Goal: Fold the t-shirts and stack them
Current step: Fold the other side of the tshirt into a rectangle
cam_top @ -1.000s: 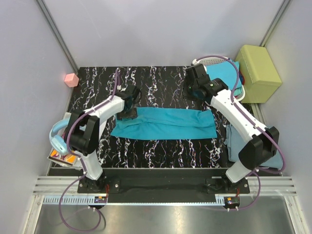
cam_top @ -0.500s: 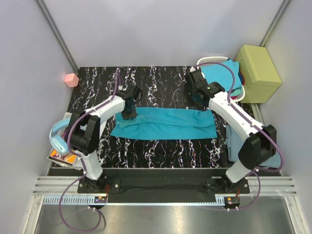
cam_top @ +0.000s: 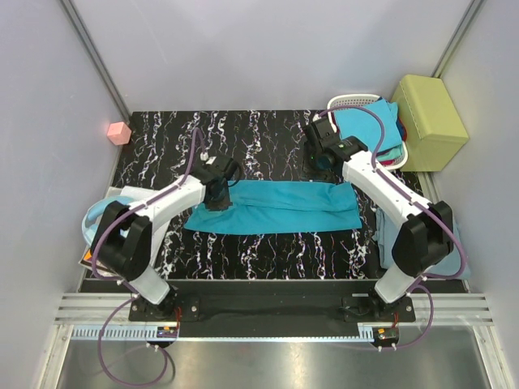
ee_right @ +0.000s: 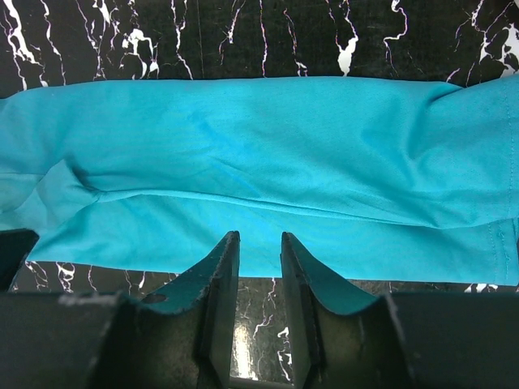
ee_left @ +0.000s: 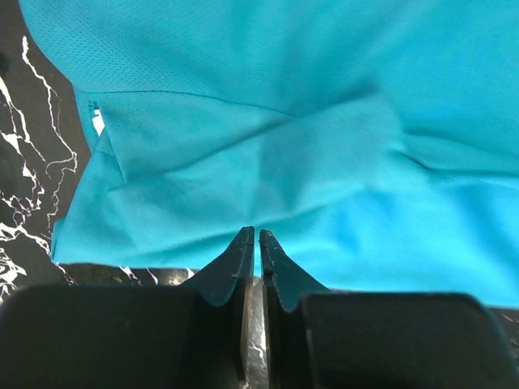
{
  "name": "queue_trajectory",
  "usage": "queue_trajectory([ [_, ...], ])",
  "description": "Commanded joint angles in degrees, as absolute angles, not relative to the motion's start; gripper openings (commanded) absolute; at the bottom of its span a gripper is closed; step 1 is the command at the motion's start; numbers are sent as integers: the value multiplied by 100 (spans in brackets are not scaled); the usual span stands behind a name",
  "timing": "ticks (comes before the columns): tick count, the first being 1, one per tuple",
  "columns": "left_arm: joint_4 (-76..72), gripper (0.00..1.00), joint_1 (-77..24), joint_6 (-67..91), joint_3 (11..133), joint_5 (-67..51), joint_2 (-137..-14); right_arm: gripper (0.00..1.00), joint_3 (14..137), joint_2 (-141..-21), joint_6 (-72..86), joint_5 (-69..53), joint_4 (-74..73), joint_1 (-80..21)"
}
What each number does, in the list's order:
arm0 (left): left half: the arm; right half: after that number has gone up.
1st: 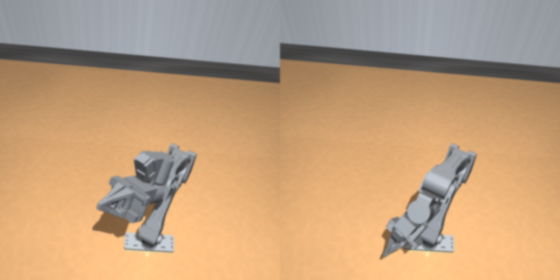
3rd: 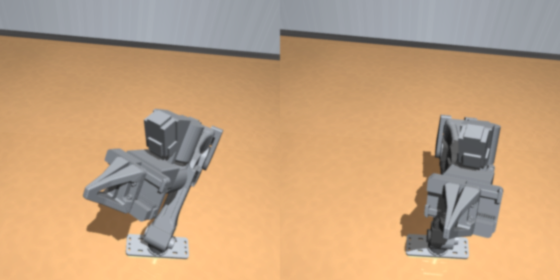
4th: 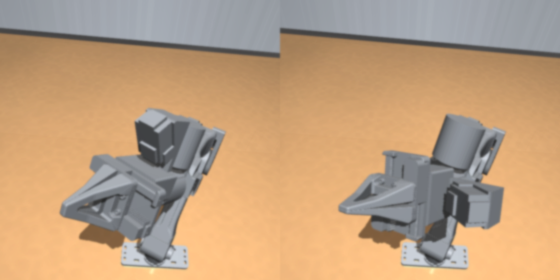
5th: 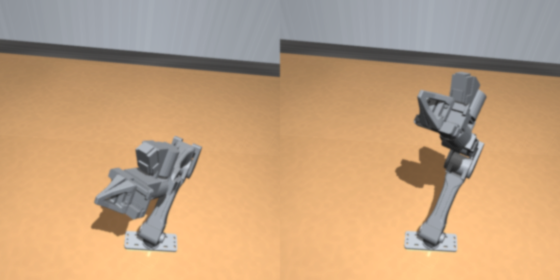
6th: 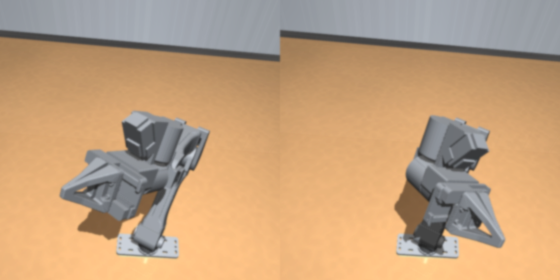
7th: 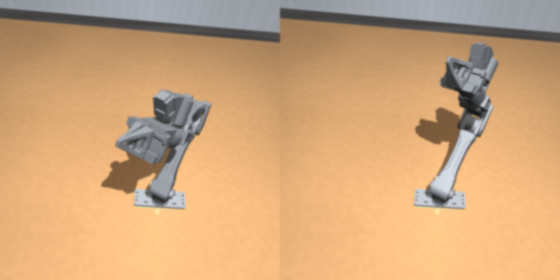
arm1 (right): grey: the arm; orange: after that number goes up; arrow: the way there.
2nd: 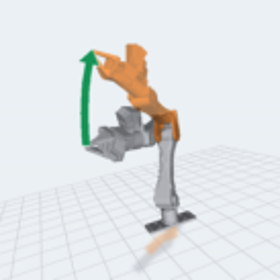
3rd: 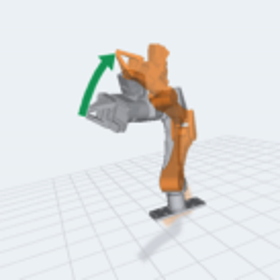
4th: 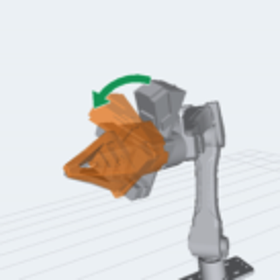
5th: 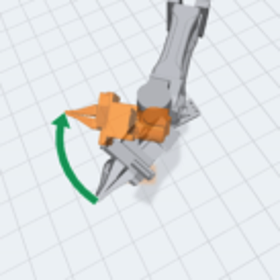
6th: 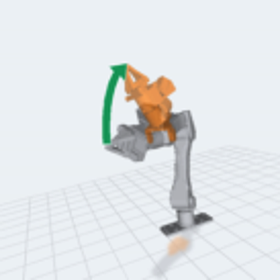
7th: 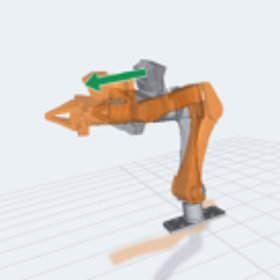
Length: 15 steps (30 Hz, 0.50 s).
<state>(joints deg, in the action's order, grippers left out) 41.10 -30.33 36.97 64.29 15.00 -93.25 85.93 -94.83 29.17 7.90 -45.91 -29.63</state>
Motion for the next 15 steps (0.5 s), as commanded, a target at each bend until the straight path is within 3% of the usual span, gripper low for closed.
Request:
queue_trajectory([
  [1, 4087, 13, -3155, 3885, 6329, 1679, -8895, 34, 8499, -9457, 2909, 800, -4368, -2971],
  [6, 4087, 16, -3173, 3867, 6222, 1933, -9043, 34, 8438, -9773, 2918, 703, -4307, -2971],
  [8, 4113, 21, -3138, 3745, 6319, 2187, -9149, 34, 8481, -9983, 2927, 590, -4289, -2971],
  [15, 4008, 24, -2050, 3472, 6635, 1907, -9466, 33, 8578, -9993, 3041, 343, -4263, -2979],
])
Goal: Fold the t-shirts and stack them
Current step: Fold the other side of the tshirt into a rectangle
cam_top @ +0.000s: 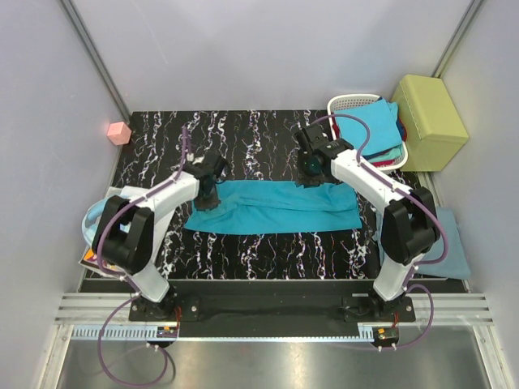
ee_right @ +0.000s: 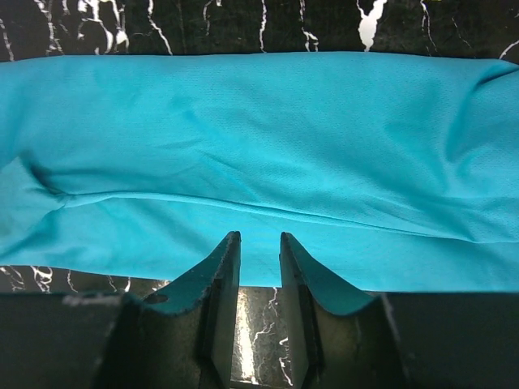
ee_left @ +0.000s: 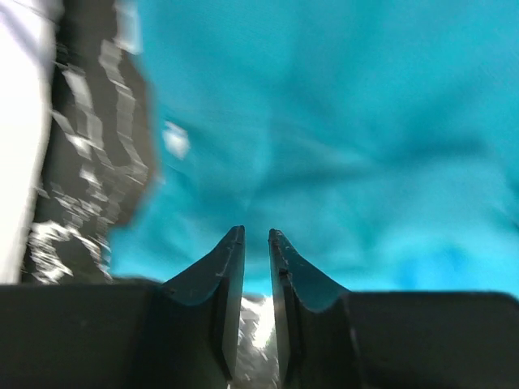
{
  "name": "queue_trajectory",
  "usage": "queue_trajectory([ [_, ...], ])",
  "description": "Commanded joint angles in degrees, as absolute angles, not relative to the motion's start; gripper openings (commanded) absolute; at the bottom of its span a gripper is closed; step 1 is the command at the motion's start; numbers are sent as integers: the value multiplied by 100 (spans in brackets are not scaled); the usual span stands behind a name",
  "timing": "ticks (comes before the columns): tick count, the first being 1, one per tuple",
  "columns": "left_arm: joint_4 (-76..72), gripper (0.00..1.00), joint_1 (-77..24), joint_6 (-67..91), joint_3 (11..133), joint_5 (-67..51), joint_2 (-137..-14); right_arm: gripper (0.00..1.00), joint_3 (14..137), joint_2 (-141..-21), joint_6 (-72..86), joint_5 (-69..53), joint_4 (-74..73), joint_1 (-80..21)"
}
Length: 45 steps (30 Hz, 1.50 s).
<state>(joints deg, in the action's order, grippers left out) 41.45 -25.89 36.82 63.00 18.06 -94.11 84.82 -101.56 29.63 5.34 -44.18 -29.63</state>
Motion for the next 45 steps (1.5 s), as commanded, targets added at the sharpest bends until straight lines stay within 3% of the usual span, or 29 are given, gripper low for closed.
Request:
queue_trajectory([
  [1, 3982, 24, -1996, 3428, 6740, 1907, -9492, 34, 8578, -9976, 3024, 325, -4254, -2988],
  [14, 3981, 24, -1723, 3024, 8182, 1424, -11011, 33, 8815, -10291, 3102, 150, -4263, -3550],
  [26, 4061, 15, -1266, 3023, 8710, 994, -11812, 34, 9597, -10792, 3120, 18, -4394, -4262],
  [37, 4131, 13, -1257, 3032, 8895, 879, -12138, 50, 10792, -11838, 3375, -817, -4403, -4465],
  [45, 4122, 12, -1257, 3094, 8842, 897, -12103, 53, 11258, -12480, 3366, -1072, -4421, -4465],
])
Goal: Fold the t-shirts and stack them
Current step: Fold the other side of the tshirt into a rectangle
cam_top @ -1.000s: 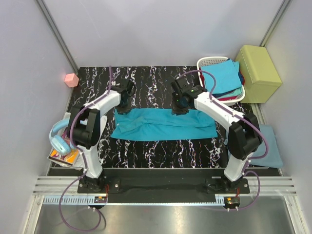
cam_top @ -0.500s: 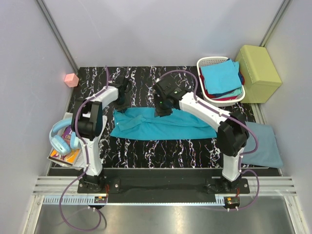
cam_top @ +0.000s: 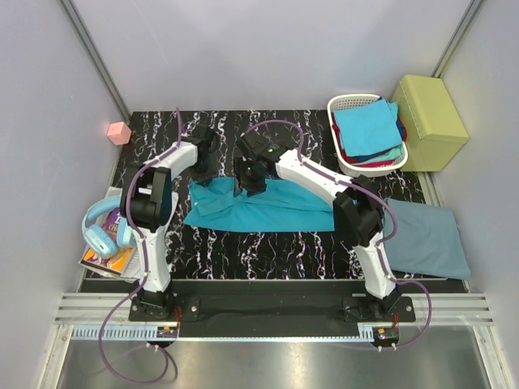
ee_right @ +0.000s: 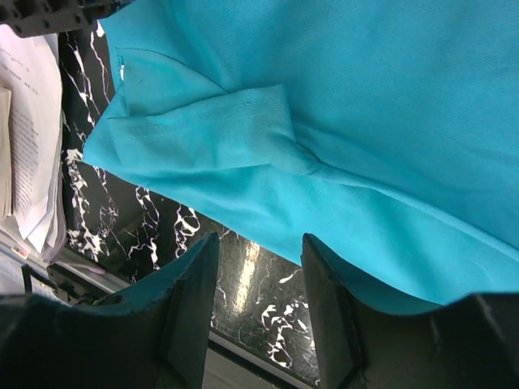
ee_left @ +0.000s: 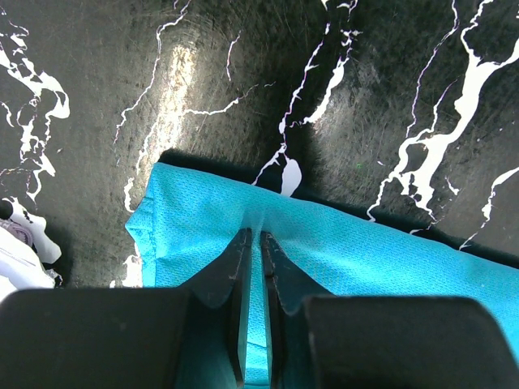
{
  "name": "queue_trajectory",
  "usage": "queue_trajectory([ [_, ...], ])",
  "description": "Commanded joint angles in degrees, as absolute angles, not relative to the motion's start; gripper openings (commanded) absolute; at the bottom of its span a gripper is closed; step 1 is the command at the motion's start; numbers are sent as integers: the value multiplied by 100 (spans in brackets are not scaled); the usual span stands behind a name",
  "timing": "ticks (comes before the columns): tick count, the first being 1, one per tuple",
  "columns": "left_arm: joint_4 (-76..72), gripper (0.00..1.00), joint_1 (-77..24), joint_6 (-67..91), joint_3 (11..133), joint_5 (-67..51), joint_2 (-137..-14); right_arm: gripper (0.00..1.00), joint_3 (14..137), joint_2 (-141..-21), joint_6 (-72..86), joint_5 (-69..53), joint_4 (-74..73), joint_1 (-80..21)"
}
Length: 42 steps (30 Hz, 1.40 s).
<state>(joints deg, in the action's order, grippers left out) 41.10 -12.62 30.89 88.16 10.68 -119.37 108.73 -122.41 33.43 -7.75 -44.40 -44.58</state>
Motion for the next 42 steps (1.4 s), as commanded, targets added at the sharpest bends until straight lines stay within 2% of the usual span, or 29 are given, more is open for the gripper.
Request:
queue_trajectory([
  [1, 4131, 12, -1257, 3102, 8842, 905, -12111, 54, 11363, -12620, 3366, -1124, -4430, -4465],
  [17, 4069, 11, -1257, 3129, 8710, 923, -12024, 53, 12084, -13535, 3129, -879, -4474, -4263],
  [31, 4061, 11, -1257, 3138, 8684, 932, -12015, 53, 13376, -14247, 2971, -896, -5053, -4140],
  [38, 4069, 12, -1266, 3138, 8684, 940, -12015, 52, 12869, -13940, 3032, -1002, -4922, -4245],
  [42, 4069, 12, -1266, 3120, 8710, 932, -12032, 47, 12490, -13790, 3085, -1098, -4861, -4271],
])
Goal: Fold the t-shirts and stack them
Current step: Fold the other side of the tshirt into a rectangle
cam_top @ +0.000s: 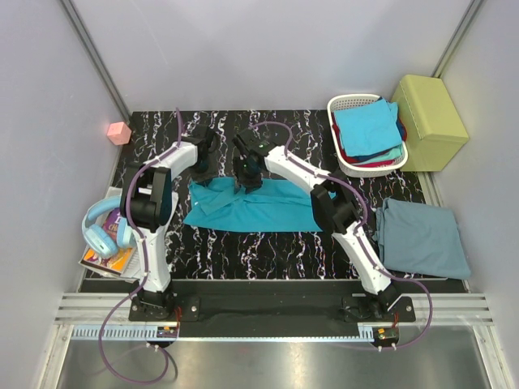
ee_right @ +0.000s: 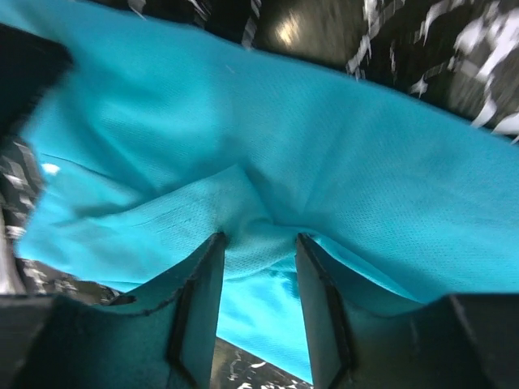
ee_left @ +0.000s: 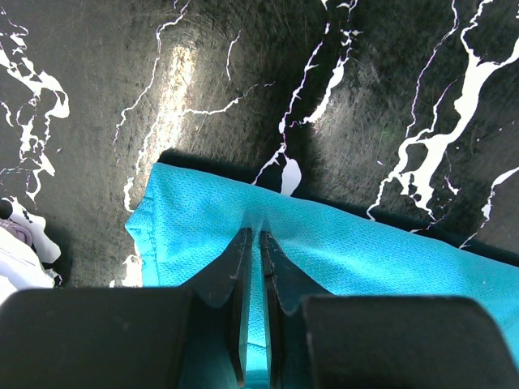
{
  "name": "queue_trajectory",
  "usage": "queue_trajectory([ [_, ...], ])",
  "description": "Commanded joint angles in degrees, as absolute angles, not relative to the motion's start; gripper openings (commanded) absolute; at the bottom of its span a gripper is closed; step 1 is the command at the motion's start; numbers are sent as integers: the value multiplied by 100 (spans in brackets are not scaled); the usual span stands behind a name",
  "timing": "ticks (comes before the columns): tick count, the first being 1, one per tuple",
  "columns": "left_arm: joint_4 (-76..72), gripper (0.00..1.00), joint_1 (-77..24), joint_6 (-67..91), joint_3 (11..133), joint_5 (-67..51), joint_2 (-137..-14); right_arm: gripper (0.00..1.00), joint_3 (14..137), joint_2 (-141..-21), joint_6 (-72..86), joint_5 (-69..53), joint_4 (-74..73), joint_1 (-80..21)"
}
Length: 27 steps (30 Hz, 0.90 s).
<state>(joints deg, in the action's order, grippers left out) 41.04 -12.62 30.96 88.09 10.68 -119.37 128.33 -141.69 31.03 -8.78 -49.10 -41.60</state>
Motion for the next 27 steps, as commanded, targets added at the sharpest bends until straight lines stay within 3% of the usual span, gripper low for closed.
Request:
queue_trajectory([
  [1, 4078, 12, -1266, 3111, 8710, 932, -12024, 46, 12394, -13729, 3111, -1116, -4765, -4298],
  [12, 4078, 12, -1266, 3120, 8736, 949, -12050, 43, 11136, -12586, 3199, -985, -4377, -4711],
  [27, 4078, 12, -1266, 3120, 8719, 940, -12032, 47, 12576, -12919, 2681, -237, -5132, -4624],
])
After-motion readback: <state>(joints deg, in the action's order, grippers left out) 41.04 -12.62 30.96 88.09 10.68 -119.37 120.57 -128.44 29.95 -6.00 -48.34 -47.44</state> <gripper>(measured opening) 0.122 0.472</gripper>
